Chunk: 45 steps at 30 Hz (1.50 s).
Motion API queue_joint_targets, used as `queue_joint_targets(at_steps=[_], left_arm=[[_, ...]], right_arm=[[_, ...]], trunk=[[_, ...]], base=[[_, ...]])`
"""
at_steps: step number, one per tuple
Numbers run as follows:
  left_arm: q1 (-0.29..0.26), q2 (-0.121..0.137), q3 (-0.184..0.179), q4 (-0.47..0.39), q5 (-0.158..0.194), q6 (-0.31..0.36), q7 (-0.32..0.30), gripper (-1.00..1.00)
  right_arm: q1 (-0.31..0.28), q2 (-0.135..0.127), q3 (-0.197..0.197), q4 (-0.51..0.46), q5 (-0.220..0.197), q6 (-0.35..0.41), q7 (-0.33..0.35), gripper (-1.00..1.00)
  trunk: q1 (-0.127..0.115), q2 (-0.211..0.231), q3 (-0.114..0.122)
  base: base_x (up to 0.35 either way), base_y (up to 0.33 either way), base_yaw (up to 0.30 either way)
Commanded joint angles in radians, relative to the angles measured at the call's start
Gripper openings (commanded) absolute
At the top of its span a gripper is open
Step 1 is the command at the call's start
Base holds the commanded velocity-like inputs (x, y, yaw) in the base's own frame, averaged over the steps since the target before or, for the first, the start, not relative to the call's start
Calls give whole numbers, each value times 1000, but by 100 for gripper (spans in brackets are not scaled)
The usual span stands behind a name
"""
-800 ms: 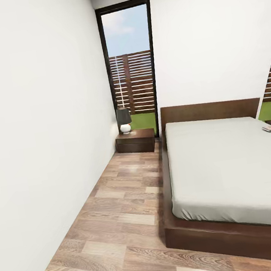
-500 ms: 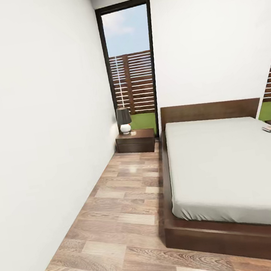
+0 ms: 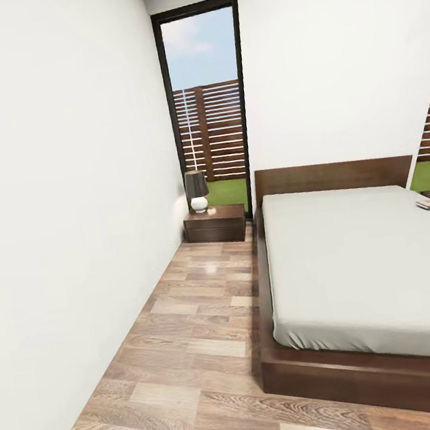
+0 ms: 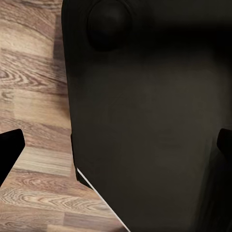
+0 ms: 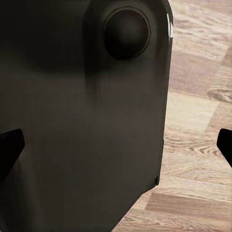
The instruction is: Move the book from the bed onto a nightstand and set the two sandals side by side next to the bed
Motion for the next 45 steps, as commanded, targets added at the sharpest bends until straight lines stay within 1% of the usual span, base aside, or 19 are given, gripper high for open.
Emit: queue_joint_targets(at_steps=[1,17,21,26,31,45], left_arm=[[0,0,0,0,0,0,0,100],[0,0,0,0,0,0,0,100],[-3,-6,-2,-7,0,-23,0,100],[-5,-10,-3,-11,0,-51,0,100],[-7,-11,-3,-13,0,-79,0,100],[-7,-12,-3,-14,1,-86,0,100]], right_arm=[[0,0,0,0,0,0,-1,100],[0,0,0,0,0,0,-1,100],[0,11,-2,-13,-1,-1,-1,100],[0,20,-2,-25,-1,-1,-1,100],[0,23,-3,-30,-2,-1,-1,100],[0,24,-3,-33,-2,-2,-1,100]], trunk=[[0,0,0],[0,0,0],[0,0,0],[0,0,0],[0,0,0],[0,0,0]], base=[[0,0,0],[0,0,-1],[0,0,-102],[0,0,-205],[0,0,-255],[0,0,-287]])
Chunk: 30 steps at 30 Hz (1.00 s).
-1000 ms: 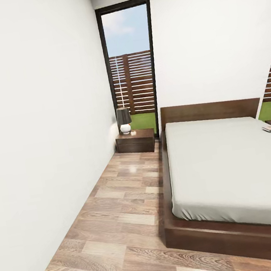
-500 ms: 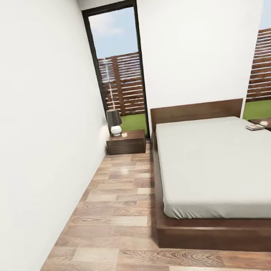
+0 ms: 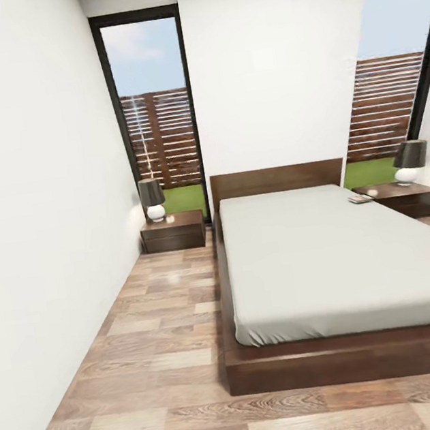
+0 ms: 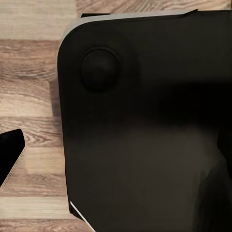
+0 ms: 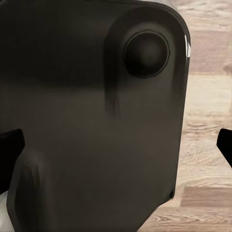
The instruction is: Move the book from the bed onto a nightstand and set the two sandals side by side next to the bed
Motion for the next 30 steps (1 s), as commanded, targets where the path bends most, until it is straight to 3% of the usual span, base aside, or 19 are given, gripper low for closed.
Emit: queue_joint_targets(at_steps=[1,30], left_arm=[[1,0,-1,-1,0,-2,0,100],[0,0,-1,-2,0,-4,0,100]], right_arm=[[0,0,0,-1,0,0,-1,100],[0,0,0,-1,0,0,0,100]], trunk=[[0,0,-1],[0,0,-1]], base=[[0,0,-295],[0,0,-297]])
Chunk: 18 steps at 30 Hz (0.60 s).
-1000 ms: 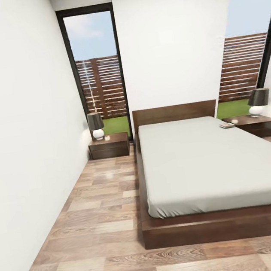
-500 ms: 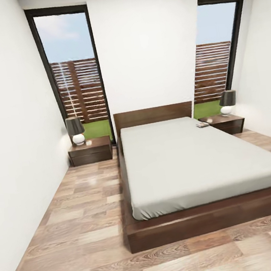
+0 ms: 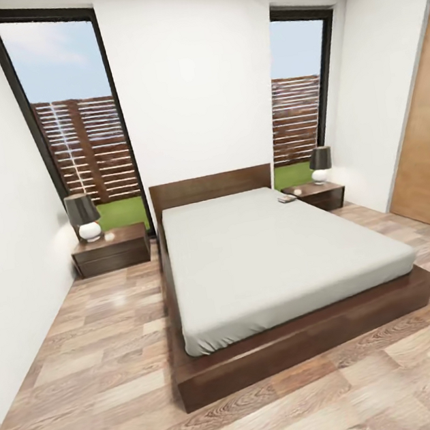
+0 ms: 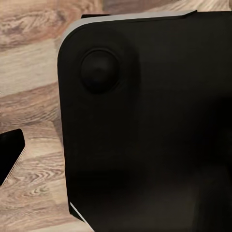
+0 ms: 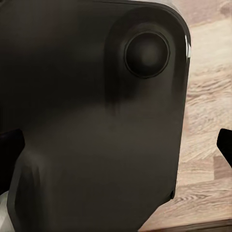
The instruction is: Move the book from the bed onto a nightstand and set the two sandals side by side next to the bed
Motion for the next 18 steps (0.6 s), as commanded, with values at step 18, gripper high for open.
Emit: queue_joint_targets(at_steps=[18], left_arm=[[1,0,-1,-1,0,-2,0,100]], right_arm=[[0,-1,0,-1,0,0,-1,100]], trunk=[[0,0,-1]], base=[[0,0,-298]])
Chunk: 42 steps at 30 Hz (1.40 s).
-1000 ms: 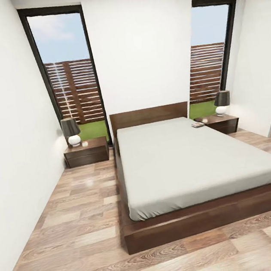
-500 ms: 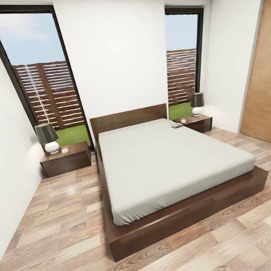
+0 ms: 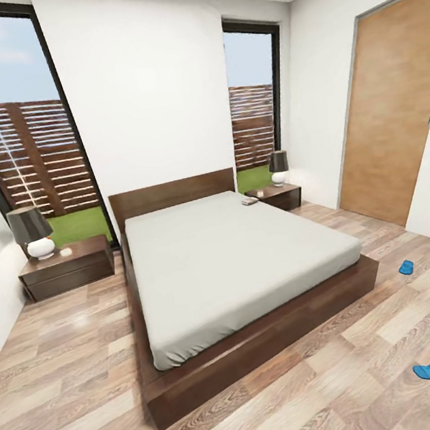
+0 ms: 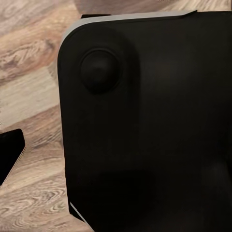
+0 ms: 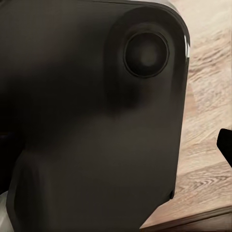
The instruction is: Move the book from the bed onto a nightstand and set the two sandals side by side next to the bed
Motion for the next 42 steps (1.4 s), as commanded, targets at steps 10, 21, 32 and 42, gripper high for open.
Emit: queue_joint_targets(at_steps=[10,21,32,42], left_arm=[[0,0,-1,-1,0,-3,0,100],[1,0,-1,-1,0,-3,0,100],[0,0,-1,-1,0,-3,0,100],[1,0,-1,-1,0,-3,0,100]], right_arm=[[0,0,0,-1,0,0,-1,100],[0,0,-1,0,0,0,0,100],[0,0,-2,1,0,0,0,100],[0,0,-2,1,0,0,0,100]], trunk=[[0,0,-1],[0,0,-1],[0,0,-1],[0,0,-1]], base=[[0,0,-298],[0,0,-298],[0,0,-298],[0,0,-298]])
